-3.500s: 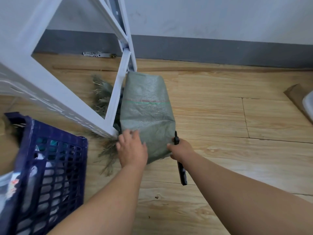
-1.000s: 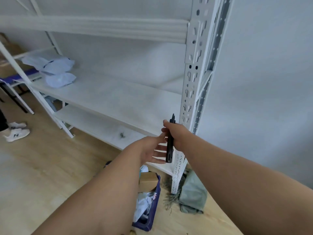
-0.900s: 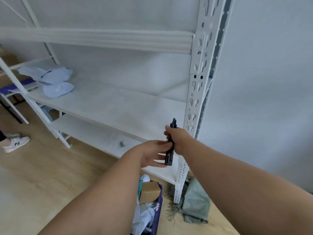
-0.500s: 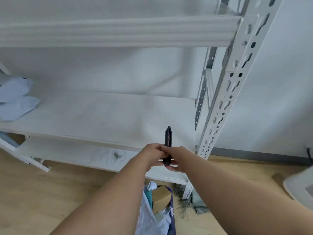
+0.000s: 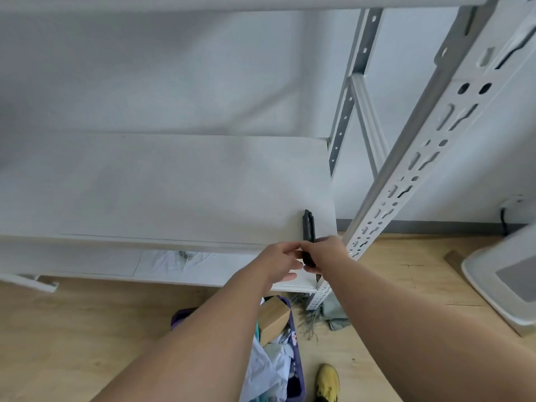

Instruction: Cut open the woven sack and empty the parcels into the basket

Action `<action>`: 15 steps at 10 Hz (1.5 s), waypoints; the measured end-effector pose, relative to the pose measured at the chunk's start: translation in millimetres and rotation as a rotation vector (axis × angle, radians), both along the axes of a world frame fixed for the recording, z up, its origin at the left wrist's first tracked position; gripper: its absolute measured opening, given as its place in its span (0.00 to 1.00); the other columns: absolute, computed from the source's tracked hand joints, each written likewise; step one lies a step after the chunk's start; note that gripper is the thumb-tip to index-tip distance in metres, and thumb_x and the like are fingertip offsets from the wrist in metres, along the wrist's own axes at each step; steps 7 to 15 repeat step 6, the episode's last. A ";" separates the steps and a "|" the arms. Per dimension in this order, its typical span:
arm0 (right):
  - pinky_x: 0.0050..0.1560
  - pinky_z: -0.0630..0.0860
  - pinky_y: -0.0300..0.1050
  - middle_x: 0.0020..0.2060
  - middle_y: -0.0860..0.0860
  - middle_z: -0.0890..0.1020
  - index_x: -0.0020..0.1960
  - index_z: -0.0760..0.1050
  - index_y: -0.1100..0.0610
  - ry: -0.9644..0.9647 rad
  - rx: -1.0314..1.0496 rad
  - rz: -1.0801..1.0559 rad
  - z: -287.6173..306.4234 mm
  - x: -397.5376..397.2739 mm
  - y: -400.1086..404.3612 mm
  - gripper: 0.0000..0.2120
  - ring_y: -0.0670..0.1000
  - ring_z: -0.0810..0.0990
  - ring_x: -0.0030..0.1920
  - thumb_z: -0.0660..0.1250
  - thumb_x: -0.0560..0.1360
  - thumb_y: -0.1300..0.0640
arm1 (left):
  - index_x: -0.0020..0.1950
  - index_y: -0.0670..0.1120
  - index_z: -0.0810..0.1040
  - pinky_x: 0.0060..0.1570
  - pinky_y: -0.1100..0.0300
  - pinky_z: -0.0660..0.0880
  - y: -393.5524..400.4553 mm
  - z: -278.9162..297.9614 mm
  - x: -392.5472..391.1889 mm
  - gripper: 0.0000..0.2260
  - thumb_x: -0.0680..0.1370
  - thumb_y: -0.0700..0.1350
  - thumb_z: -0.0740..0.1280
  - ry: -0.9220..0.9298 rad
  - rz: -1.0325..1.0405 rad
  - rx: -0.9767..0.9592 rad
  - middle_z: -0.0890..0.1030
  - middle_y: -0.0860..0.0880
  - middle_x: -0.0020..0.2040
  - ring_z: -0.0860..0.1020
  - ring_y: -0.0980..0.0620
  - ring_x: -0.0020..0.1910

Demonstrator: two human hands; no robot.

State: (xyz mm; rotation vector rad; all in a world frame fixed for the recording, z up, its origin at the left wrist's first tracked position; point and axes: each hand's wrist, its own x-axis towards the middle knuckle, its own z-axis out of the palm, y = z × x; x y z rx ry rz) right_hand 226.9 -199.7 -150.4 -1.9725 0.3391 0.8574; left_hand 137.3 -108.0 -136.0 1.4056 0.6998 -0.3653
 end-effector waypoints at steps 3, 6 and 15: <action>0.50 0.79 0.48 0.40 0.51 0.77 0.64 0.73 0.51 0.038 0.176 -0.121 -5.1 22.3 20.0 0.20 0.53 0.79 0.45 0.67 0.73 0.59 | 0.69 0.44 0.73 0.58 0.60 0.71 9.5 -15.2 26.0 0.20 0.77 0.34 0.62 -0.048 -0.004 0.159 0.78 0.47 0.60 0.75 0.50 0.57; 0.38 0.70 0.39 0.60 0.55 0.74 0.63 0.69 0.51 -0.092 0.283 0.171 33.7 14.0 19.3 0.13 0.52 0.73 0.51 0.58 0.79 0.57 | 0.77 0.47 0.61 0.64 0.58 0.65 28.4 12.2 35.1 0.27 0.78 0.43 0.64 -0.007 -0.190 0.356 0.66 0.47 0.75 0.67 0.47 0.71; 0.38 0.70 0.39 0.60 0.55 0.74 0.63 0.69 0.51 -0.092 0.283 0.171 33.7 14.0 19.3 0.13 0.52 0.73 0.51 0.58 0.79 0.57 | 0.77 0.47 0.61 0.64 0.58 0.65 28.4 12.2 35.1 0.27 0.78 0.43 0.64 -0.007 -0.190 0.356 0.66 0.47 0.75 0.67 0.47 0.71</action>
